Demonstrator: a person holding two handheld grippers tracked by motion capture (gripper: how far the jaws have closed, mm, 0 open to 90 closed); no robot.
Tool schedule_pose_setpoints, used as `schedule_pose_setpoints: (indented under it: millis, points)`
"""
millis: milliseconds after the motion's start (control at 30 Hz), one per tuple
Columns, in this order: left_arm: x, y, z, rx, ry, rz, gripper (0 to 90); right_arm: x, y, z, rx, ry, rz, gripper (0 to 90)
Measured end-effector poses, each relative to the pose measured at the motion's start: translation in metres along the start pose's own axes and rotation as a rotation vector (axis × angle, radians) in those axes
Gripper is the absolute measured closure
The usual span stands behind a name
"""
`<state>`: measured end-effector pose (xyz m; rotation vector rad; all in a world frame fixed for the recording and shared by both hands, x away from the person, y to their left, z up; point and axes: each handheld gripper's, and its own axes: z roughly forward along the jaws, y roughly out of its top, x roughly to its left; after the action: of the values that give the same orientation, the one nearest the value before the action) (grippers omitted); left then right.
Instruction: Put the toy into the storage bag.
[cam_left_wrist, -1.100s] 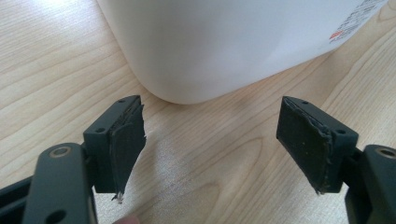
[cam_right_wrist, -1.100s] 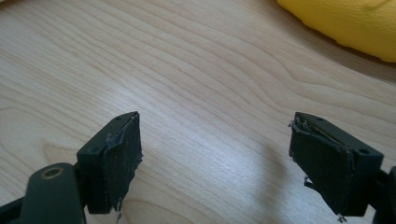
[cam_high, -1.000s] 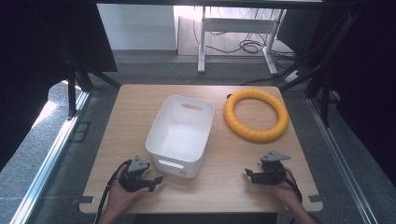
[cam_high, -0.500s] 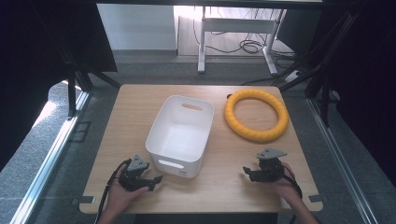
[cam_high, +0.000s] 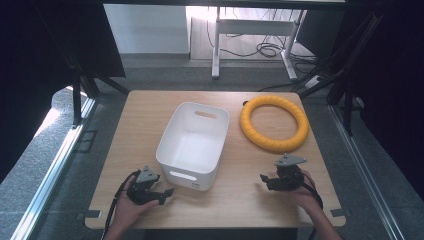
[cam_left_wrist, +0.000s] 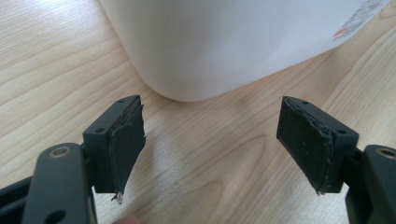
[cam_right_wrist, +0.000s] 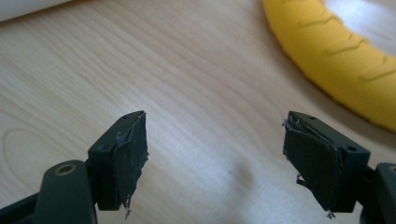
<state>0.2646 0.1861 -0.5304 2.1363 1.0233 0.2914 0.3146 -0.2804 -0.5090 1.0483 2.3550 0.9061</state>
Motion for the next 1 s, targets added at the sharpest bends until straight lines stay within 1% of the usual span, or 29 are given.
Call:
schedule_pose_setpoints:
  millis: [33, 67, 133, 167, 200, 233, 267, 300, 333, 367, 400, 433, 500, 533, 600, 700, 733, 800, 833, 900, 933, 967, 1000]
  points:
    - [0.002, -0.001, 0.001, 0.014, 0.005, 0.004, 23.5, -0.003, 0.006, 0.000, 0.006, -0.009, -0.015, 22.9]
    - [0.002, -0.001, 0.001, 0.014, 0.005, 0.004, 23.6, -0.003, 0.006, 0.000, 0.006, -0.009, -0.015, 22.9]
    - [0.002, -0.001, 0.001, 0.015, -0.010, 0.004, 23.6, -0.009, 0.015, 0.002, 0.017, -0.016, -0.028, 22.9]
    - [0.002, -0.001, 0.001, 0.016, -0.016, 0.005, 23.6, -0.011, 0.019, 0.003, 0.020, -0.016, -0.031, 22.8]
    - [0.002, -0.001, 0.000, 0.019, -0.018, 0.006, 23.7, -0.015, 0.024, 0.004, 0.023, -0.014, -0.041, 22.7]
    - [0.002, 0.000, 0.000, 0.028, -0.030, 0.009, 23.5, -0.019, 0.033, 0.006, 0.031, -0.014, -0.057, 22.4]
    - [0.002, 0.000, 0.000, 0.029, -0.032, 0.008, 23.3, -0.022, 0.037, 0.008, 0.037, -0.011, -0.062, 22.1]
    - [0.002, 0.000, 0.000, 0.029, -0.032, 0.008, 23.3, -0.025, 0.041, 0.010, 0.044, -0.007, -0.068, 21.8]
    - [0.002, 0.000, -0.001, 0.026, -0.034, 0.006, 23.3, -0.025, 0.041, 0.010, 0.044, -0.007, -0.068, 21.8]
    - [0.002, 0.000, -0.002, 0.024, -0.045, 0.006, 23.1, -0.030, 0.048, 0.014, 0.059, 0.006, -0.065, 21.6]
    - [0.002, 0.000, -0.002, 0.024, -0.045, 0.006, 23.1, -0.030, 0.048, 0.014, 0.059, 0.006, -0.065, 21.6]
    - [0.001, 0.000, -0.002, 0.020, -0.047, 0.006, 23.1, -0.032, 0.051, 0.016, 0.065, 0.002, -0.068, 21.5]
    - [0.002, 0.000, -0.001, 0.028, -0.045, 0.010, 23.0, -0.037, 0.058, 0.021, 0.082, 0.001, -0.077, 21.2]
    - [0.002, -0.001, -0.001, 0.030, -0.044, 0.010, 22.8, -0.039, 0.063, 0.026, 0.107, -0.005, -0.086, 21.1]
    - [0.001, -0.001, 0.000, 0.034, -0.043, 0.008, 22.6, -0.041, 0.065, 0.029, 0.112, -0.006, -0.086, 20.8]
    - [0.000, -0.001, 0.000, 0.033, -0.046, 0.007, 22.3, -0.047, 0.074, 0.040, 0.140, -0.021, -0.109, 20.0]
    - [0.000, 0.000, 0.000, 0.034, -0.046, 0.006, 22.2, -0.049, 0.076, 0.043, 0.147, -0.020, -0.105, 19.7]
    - [-0.001, 0.000, 0.000, 0.033, -0.046, 0.005, 22.1, -0.055, 0.081, 0.050, 0.160, -0.028, -0.116, 19.1]
    - [-0.001, 0.000, 0.000, 0.033, -0.046, 0.004, 22.1, -0.058, 0.083, 0.053, 0.166, -0.027, -0.107, 18.8]
    - [-0.001, 0.000, 0.000, 0.034, -0.046, 0.005, 22.1, -0.063, 0.088, 0.059, 0.182, -0.031, -0.107, 18.4]
    - [-0.001, 0.000, 0.000, 0.034, -0.046, 0.006, 22.0, -0.065, 0.089, 0.062, 0.177, -0.028, -0.106, 18.7]
    - [0.000, 0.000, 0.000, 0.035, -0.048, 0.007, 22.1, -0.068, 0.091, 0.065, 0.187, -0.015, -0.084, 18.3]
    - [0.000, 0.000, 0.000, 0.035, -0.048, 0.009, 22.0, -0.069, 0.092, 0.068, 0.195, -0.020, -0.095, 18.2]
